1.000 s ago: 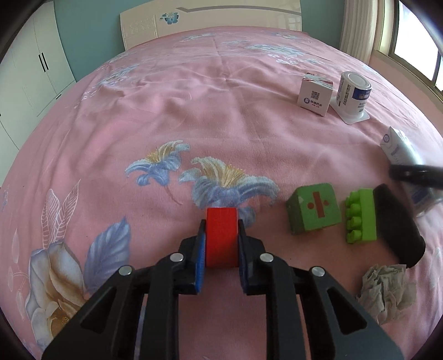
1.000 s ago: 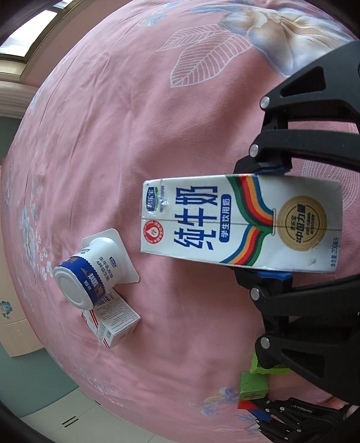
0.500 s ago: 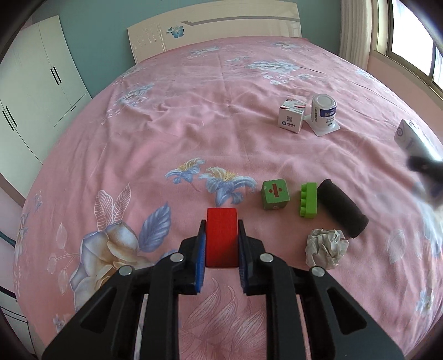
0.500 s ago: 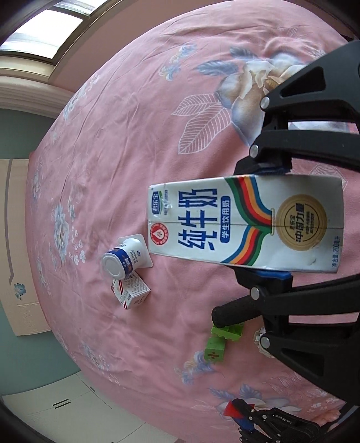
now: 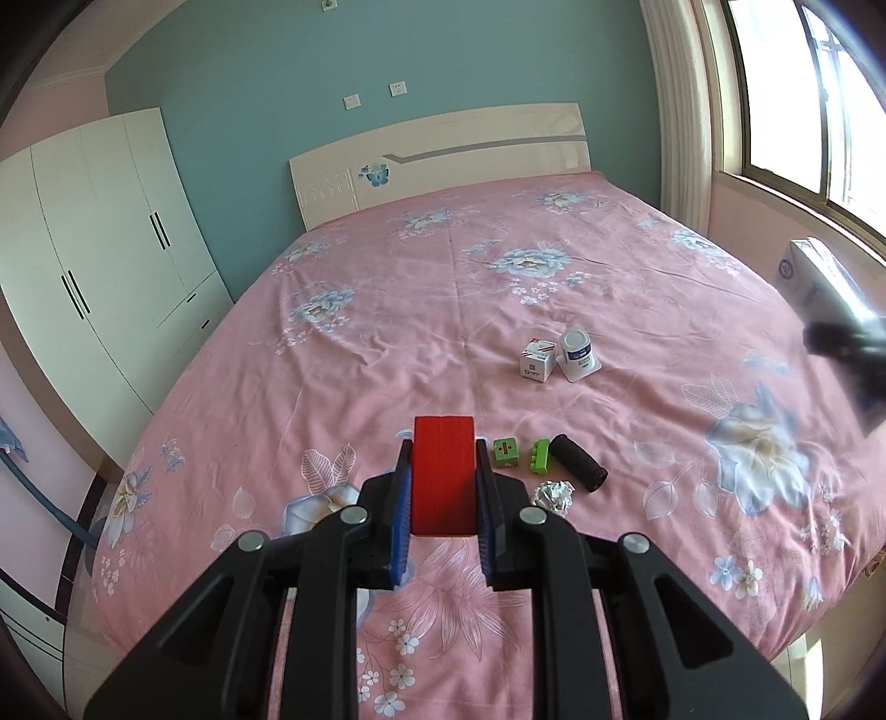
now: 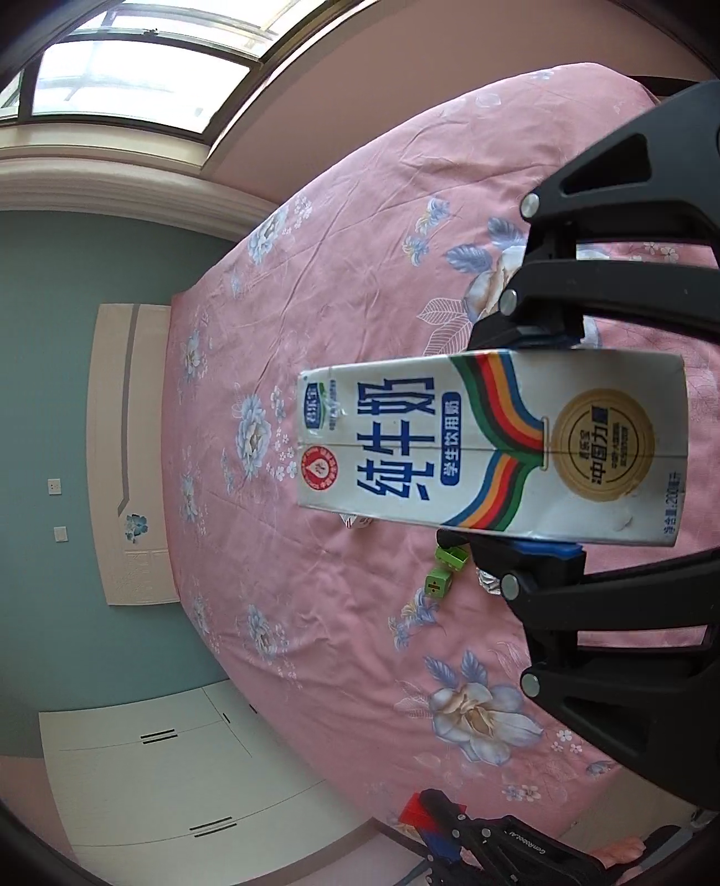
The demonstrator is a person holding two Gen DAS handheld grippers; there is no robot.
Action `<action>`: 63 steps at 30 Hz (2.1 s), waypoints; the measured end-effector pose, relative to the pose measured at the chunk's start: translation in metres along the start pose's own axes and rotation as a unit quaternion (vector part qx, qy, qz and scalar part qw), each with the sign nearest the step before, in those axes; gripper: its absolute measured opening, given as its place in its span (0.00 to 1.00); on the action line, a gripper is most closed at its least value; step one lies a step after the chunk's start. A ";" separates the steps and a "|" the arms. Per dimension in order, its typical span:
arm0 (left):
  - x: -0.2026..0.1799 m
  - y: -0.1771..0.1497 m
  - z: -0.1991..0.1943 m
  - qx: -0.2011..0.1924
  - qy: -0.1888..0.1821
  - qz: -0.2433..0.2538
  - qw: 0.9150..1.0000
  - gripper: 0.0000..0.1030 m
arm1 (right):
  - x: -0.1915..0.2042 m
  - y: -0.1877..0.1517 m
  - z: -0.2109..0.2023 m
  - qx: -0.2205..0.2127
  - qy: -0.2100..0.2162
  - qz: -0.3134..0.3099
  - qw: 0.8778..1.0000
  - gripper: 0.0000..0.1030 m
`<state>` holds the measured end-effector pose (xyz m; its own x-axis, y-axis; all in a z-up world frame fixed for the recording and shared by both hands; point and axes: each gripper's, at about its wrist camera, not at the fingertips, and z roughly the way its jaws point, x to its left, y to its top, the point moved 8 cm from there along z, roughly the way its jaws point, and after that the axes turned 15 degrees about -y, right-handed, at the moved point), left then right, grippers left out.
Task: Collect trash
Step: 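Carry the milk carton and red block toward the trash bin with both tools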
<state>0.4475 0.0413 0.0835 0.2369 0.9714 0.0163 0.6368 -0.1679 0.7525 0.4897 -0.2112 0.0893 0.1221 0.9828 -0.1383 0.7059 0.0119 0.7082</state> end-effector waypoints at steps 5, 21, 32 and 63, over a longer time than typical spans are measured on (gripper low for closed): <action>-0.026 0.007 -0.066 -0.035 -0.004 0.014 0.999 0.21 | -0.017 -0.001 -0.077 -0.039 0.024 -0.002 0.999 0.47; -0.073 -0.021 -0.186 -0.070 -0.033 0.033 0.996 0.21 | -0.061 -0.054 -0.225 -0.095 0.071 -0.023 0.993 0.47; -0.085 -0.089 -0.188 -0.032 -0.068 0.041 0.996 0.21 | -0.051 -0.123 -0.241 -0.081 0.090 -0.060 0.991 0.47; -0.121 -0.380 0.013 0.275 -0.170 -0.013 0.946 0.21 | 0.075 -0.420 -0.066 0.201 0.182 -0.163 0.949 0.47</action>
<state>0.1863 -0.0149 -0.2135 0.3777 0.8822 -0.2811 0.9095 -0.2967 0.2910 0.1563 -0.1299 -0.1729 -0.3447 0.9387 -0.0048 0.8828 0.3259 0.3384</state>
